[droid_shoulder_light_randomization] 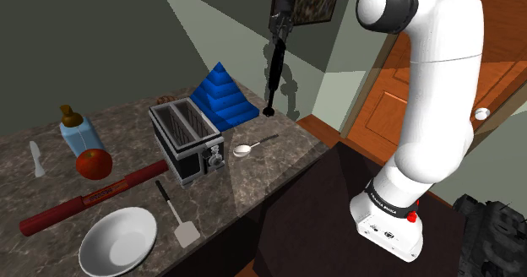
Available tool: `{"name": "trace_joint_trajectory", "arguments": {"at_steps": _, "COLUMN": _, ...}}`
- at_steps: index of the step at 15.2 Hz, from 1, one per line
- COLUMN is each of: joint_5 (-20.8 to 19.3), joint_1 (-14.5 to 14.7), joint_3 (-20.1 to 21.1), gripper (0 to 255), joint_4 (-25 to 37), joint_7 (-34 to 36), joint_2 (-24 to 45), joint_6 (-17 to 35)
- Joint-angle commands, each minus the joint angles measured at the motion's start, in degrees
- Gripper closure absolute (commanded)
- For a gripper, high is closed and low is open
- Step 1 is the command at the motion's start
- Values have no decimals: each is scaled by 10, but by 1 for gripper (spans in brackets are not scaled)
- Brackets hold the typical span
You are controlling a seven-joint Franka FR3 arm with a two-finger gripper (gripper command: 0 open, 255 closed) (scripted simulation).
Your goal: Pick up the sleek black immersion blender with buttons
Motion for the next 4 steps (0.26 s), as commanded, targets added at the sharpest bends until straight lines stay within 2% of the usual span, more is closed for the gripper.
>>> {"name": "trace_joint_trajectory", "arguments": {"at_steps": 1, "joint_5": 1, "joint_1": -2, "joint_3": 0, "gripper": 255, "joint_4": 23, "joint_7": 2, "joint_2": 3, "joint_6": -19}}
{"name": "trace_joint_trajectory", "arguments": {"at_steps": 4, "joint_5": 1, "joint_1": -4, "joint_3": 0, "gripper": 255, "joint_4": 35, "joint_7": 2, "joint_2": 6, "joint_6": -29}}
